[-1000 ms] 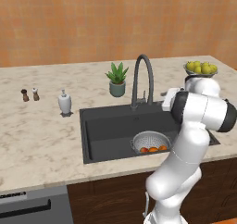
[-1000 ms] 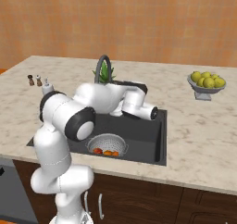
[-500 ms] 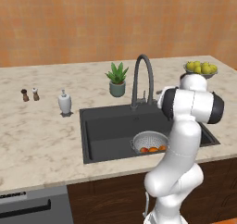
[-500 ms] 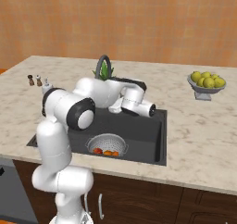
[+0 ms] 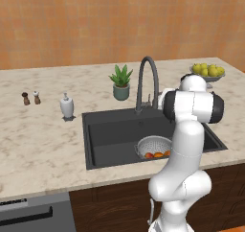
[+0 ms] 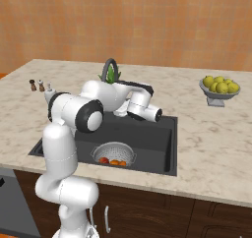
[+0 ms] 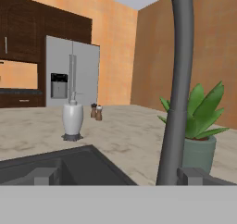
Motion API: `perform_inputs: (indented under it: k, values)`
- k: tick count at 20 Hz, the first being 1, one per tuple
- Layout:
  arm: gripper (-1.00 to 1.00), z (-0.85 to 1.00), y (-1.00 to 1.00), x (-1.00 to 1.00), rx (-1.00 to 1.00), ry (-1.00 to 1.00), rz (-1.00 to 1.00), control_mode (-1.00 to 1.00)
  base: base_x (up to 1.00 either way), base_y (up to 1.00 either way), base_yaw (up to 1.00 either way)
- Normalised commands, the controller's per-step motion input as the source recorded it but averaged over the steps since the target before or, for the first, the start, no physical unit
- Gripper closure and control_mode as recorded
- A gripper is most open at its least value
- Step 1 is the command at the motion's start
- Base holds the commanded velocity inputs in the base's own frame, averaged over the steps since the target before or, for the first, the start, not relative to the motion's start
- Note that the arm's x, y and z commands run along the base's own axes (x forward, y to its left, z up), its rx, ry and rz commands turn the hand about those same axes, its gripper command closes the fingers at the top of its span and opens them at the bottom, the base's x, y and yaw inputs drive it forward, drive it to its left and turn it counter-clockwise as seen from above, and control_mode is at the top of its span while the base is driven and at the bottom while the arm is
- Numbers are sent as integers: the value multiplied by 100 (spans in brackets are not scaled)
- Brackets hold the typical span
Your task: Put the colander in the sink, put the tangerine, apple, orange in the colander, and turn on the sink faucet and pour water over the colander.
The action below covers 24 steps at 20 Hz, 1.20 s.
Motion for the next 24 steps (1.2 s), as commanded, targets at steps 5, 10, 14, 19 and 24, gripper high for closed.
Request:
perform_inputs:
  k: [5,10,14,19,24]
  values:
    - [-100,-4,0,25,4,0,0,-100,0,0,0]
    - [-100,-5,0,23,4,0,0,-100,0,0,0]
    - [-100,-18,-7,24,1,0,0,-100,0,0,0]
    - [-100,-23,-18,23,0,0,0,-100,0,0,0]
    - [-100,-12,-8,31,0,0,0,-100,0,0,0]
